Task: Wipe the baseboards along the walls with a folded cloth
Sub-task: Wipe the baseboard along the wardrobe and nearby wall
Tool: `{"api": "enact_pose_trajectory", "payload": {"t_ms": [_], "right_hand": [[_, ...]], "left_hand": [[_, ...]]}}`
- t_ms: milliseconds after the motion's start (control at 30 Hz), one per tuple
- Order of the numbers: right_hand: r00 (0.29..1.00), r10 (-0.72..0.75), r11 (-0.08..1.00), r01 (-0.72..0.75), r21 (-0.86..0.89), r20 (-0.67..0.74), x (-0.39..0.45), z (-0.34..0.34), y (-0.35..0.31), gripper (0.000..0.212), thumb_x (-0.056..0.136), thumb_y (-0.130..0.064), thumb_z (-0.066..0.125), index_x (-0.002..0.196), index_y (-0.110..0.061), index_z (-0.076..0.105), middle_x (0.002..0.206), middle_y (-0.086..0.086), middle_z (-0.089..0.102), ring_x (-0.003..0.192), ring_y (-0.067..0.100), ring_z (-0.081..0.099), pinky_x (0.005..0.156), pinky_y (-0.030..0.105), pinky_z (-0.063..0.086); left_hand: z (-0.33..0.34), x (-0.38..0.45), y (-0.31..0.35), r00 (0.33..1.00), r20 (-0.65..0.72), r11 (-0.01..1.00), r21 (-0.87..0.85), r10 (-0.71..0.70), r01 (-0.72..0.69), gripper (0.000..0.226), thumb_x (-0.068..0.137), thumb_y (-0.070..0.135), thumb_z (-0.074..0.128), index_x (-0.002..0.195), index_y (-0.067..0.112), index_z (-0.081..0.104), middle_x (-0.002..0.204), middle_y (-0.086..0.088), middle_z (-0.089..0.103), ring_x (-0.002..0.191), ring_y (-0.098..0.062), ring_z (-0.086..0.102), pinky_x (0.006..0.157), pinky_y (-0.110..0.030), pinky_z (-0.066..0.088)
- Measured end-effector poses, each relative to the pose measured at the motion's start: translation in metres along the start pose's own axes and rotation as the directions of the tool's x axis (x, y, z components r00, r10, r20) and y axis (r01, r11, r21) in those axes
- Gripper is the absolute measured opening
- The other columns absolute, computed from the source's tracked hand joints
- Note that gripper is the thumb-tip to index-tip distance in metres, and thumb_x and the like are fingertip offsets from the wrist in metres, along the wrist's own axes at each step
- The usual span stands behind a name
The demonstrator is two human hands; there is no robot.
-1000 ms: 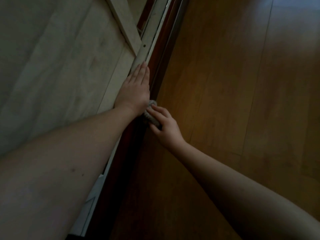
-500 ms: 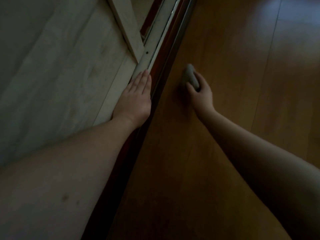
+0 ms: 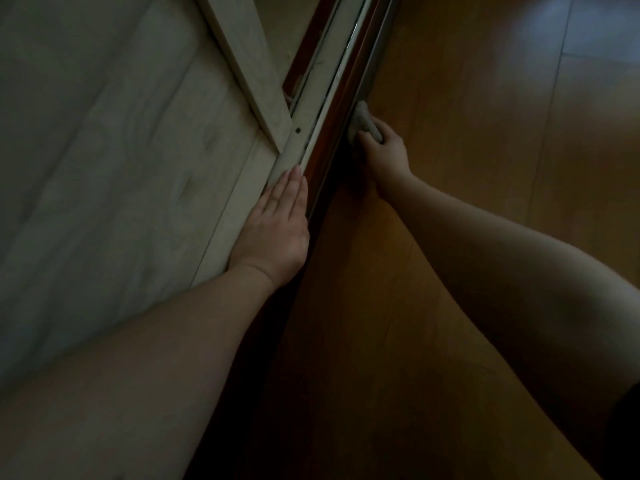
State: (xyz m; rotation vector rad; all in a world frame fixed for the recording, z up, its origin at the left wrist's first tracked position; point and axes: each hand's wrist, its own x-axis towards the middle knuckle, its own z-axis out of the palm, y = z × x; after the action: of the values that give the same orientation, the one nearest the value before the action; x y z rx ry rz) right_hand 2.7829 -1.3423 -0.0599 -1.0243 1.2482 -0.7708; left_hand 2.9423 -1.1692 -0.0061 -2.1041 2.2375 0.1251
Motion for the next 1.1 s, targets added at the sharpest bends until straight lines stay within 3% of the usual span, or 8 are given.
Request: {"api": "enact_pose_trajectory", "payload": {"t_ms": [133,333,400,500,667,867,967,1100], "right_hand": [[0.998,-0.03,0.998,0.033,-0.051,0.051,-0.049,0.009,0.023,0.055,0.093,-0.029,0.065,0.144,-0.03,0.045,0.133,-0.004,0.058,0.11,0.008,0.063,0.089,0.034,0.058],[0.995,-0.02,0.998,0.026,-0.057,0.102,-0.139,0.034,0.069,0.061,0.085,-0.029,0.075,0.139,-0.041,0.047,0.141,-0.014,0.051,0.108,-0.006,0.055,0.075,0.008,0.051],[0.993,-0.009,0.999,0.014,-0.041,0.115,-0.174,0.044,0.084,0.061,0.086,-0.026,0.075,0.138,-0.042,0.048,0.143,-0.012,0.05,0.114,-0.003,0.055,0.083,0.009,0.051],[0.995,0.006,1.0,-0.006,-0.003,0.1,-0.221,0.062,0.101,0.058,0.087,-0.021,0.073,0.136,-0.043,0.049,0.143,-0.013,0.05,0.123,0.002,0.053,0.1,0.027,0.051],[0.994,0.067,0.997,-0.07,0.037,0.092,-0.269,0.081,0.107,0.053,0.089,-0.022,0.069,0.136,-0.039,0.052,0.145,-0.013,0.049,0.131,0.004,0.047,0.109,0.037,0.045],[0.967,0.017,0.999,-0.004,-0.048,0.254,-0.277,0.061,0.115,0.039,0.086,-0.027,0.067,0.123,-0.039,0.062,0.128,-0.017,0.057,0.116,0.002,0.057,0.096,0.033,0.055],[0.995,0.054,0.996,-0.06,0.062,0.087,-0.223,0.041,0.102,0.036,0.09,-0.026,0.064,0.12,-0.044,0.059,0.119,-0.014,0.061,0.105,0.007,0.064,0.082,0.027,0.059],[0.986,-0.031,0.999,0.024,-0.04,-0.165,-0.111,0.008,0.063,0.053,0.094,-0.027,0.06,0.144,-0.032,0.044,0.137,-0.008,0.053,0.113,0.005,0.056,0.087,0.024,0.052]], "left_hand": [[-0.001,-0.001,0.001,1.0,0.003,1.0,0.019,-0.005,0.005,0.062,0.1,0.031,0.012,0.156,0.006,0.004,0.166,-0.009,-0.002,0.152,-0.017,-0.004,0.124,-0.033,-0.001],[-0.002,0.001,0.0,1.0,0.01,0.999,0.04,-0.016,0.016,0.06,0.103,0.031,0.017,0.156,0.006,0.005,0.166,-0.009,-0.001,0.152,-0.017,-0.003,0.123,-0.032,0.0],[-0.002,0.002,0.0,1.0,0.006,0.999,0.043,-0.02,0.02,0.06,0.103,0.03,0.018,0.156,0.006,0.006,0.166,-0.009,0.0,0.152,-0.017,-0.002,0.123,-0.033,0.002],[0.0,0.002,0.0,1.0,0.007,0.999,0.038,-0.025,0.025,0.06,0.104,0.031,0.019,0.157,0.007,0.005,0.166,-0.008,0.0,0.152,-0.017,-0.001,0.124,-0.035,0.006],[-0.001,0.002,-0.001,1.0,0.004,0.999,0.041,-0.022,0.022,0.059,0.104,0.031,0.019,0.157,0.006,0.006,0.166,-0.008,0.0,0.152,-0.018,0.0,0.124,-0.037,0.008],[0.002,0.003,-0.001,1.0,-0.002,0.999,0.035,-0.026,0.027,0.06,0.104,0.032,0.019,0.157,0.007,0.006,0.166,-0.008,0.0,0.152,-0.018,0.0,0.124,-0.037,0.008],[0.001,0.004,-0.001,1.0,0.0,0.999,0.03,-0.021,0.021,0.06,0.103,0.031,0.02,0.156,0.005,0.008,0.166,-0.009,0.001,0.152,-0.019,0.001,0.124,-0.037,0.008],[0.002,0.001,-0.002,1.0,-0.011,1.0,0.021,-0.013,0.014,0.062,0.101,0.034,0.011,0.156,0.007,0.006,0.166,-0.008,-0.001,0.152,-0.017,-0.002,0.124,-0.037,0.007]]}}
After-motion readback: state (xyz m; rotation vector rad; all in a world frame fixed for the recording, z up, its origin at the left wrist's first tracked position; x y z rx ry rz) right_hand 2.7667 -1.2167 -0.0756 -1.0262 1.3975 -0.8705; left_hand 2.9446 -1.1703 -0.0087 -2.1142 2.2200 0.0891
